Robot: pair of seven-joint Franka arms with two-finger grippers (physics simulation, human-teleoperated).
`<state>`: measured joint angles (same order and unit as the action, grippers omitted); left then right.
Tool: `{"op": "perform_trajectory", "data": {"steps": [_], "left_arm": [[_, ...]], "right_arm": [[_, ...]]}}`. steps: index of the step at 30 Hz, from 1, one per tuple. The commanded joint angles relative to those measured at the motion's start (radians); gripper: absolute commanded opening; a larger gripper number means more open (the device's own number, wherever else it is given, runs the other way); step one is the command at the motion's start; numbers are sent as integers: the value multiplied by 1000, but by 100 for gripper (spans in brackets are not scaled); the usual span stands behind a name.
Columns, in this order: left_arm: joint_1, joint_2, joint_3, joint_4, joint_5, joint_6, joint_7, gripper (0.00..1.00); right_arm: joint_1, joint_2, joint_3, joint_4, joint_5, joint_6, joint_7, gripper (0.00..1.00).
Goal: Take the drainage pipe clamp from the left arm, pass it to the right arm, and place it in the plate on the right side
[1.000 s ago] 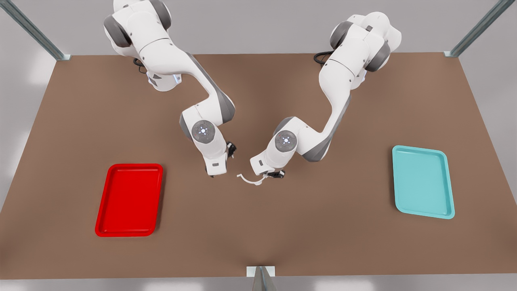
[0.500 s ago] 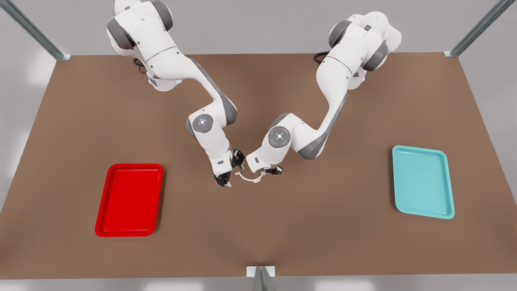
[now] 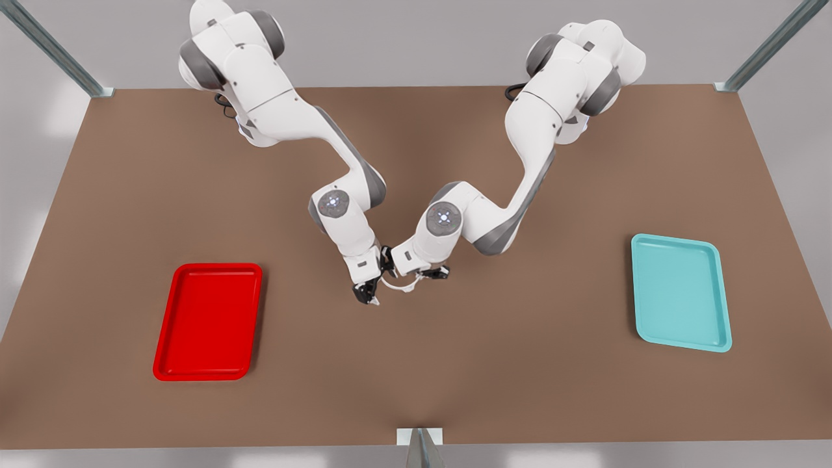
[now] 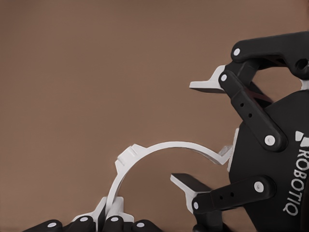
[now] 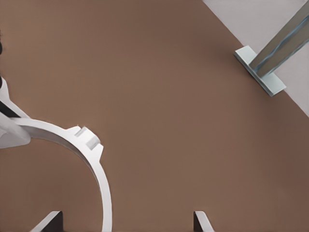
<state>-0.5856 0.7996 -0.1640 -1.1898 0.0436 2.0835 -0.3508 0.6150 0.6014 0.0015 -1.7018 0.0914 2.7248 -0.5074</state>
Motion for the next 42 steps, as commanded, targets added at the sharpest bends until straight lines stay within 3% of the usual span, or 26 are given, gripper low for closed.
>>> {"op": "perform_trajectory", "data": {"steps": [1, 6, 8, 9, 10, 11, 14, 15, 16, 22, 24, 25, 27, 29, 32, 34, 36, 40, 41, 42], "left_arm": [[-2, -2, 0, 1, -4, 1, -5, 21], [-2, -3, 0, 1, -4, -2, -5, 21], [-2, -3, 0, 1, -4, -2, -5, 21], [-2, -3, 0, 1, -4, -2, -5, 21], [-2, -3, 0, 1, -4, 0, -5, 21], [-2, -3, 0, 1, -4, 0, -5, 21], [-3, -5, 0, 4, -4, -3, -11, 23], [-3, -5, 0, 7, -4, -5, -10, 67], [-3, -5, 0, 7, -4, -3, -10, 71], [-2, -7, 0, 18, -4, -10, -10, 74], [10, -13, 3, 16, -5, -14, -4, 100], [29, -34, 3, 16, -5, -17, -4, 100], [121, -97, 3, 18, -8, -204, 79, 100], [323, -197, 6, 25, 2, -359, 210, 100], [513, -206, 9, 165, 4, -565, 211, 100], [561, -249, 3, 180, 1, -641, 211, 100], [532, -479, 63, -151, -13, -463, 253, 100], [501, -453, 41, -105, -56, -511, 251, 100], [509, -454, 43, -68, -57, -600, 251, 100], [532, -389, 43, -68, -65, -605, 256, 100]], "right_arm": [[2, 8, 0, 2, 1, 32, -34, 100], [5, 15, 0, 7, 1, 32, -33, 100], [8, 17, 0, 11, 2, 32, -31, 92], [8, 17, 0, 11, -1, 32, -33, 74], [8, 17, 0, 16, -1, 30, -34, 42], [8, 17, 0, 16, -1, 30, -33, 22], [8, 15, 0, 16, 1, 29, -33, 21], [8, 14, 0, 14, 1, 27, -33, 21], [8, 11, 0, 14, 1, 26, -33, 21], [9, 11, -9, 14, -1, 20, -23, 21], [5, 11, -11, 14, -1, 20, -29, 21], [5, 12, -11, 14, -1, 20, -29, 21], [6, 14, -11, 16, -1, 20, -31, 21], [3, 15, -11, 14, -1, 20, -31, 21], [-18, 17, -11, 7, -1, 18, -33, 21], [-46, -24, -11, -33, -1, -14, -34, 21], [-80, -74, -11, -88, -1, -39, -34, 21], [-218, -195, -11, -165, -1, -258, -33, 21], [-257, -206, -11, -163, -1, -307, -37, 21], [-311, -216, -11, -163, -1, -352, -126, 21]]}}
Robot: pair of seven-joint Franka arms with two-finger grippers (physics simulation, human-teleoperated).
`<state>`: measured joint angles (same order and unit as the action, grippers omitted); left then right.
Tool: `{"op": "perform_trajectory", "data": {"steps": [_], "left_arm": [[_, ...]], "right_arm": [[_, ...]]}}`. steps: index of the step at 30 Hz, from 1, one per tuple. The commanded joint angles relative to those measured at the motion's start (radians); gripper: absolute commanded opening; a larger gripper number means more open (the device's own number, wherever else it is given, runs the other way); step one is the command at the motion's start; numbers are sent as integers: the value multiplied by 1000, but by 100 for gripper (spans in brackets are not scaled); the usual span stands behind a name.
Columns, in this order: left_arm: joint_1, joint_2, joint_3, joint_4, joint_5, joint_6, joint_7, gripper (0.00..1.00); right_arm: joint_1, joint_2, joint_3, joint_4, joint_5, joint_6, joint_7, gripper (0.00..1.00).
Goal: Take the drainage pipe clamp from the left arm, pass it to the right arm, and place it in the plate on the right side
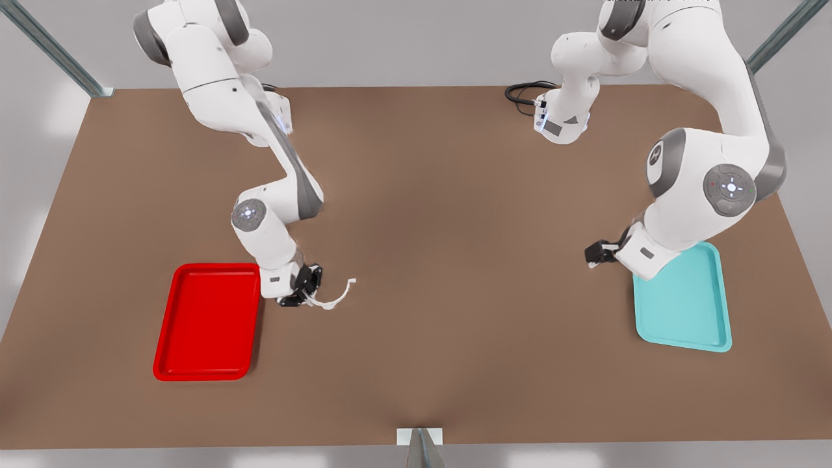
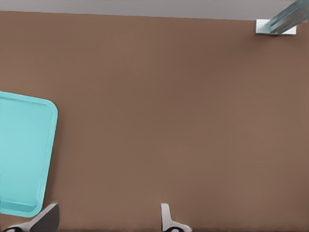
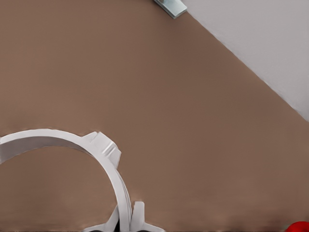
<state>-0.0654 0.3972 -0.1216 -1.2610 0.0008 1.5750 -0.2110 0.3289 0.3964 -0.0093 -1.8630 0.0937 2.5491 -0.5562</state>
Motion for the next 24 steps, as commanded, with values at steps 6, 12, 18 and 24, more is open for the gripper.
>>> {"op": "perform_trajectory", "data": {"steps": [6, 12, 18, 24], "left_arm": [[-1, 22, -9, 46, -7, -170, 111, 100], [-2, 22, -9, 49, 10, -164, 111, 100], [-10, 8, -29, 51, 19, -179, 110, 100], [-16, -6, -33, 51, 21, -181, 108, 100]], "right_arm": [[-268, 38, -17, 22, -109, -210, -493, 21], [-379, 121, -15, 24, -103, -147, -643, 21], [-447, 179, -9, 67, -75, -132, -738, 21], [-432, 185, -5, 74, -48, -147, -726, 100]]}}
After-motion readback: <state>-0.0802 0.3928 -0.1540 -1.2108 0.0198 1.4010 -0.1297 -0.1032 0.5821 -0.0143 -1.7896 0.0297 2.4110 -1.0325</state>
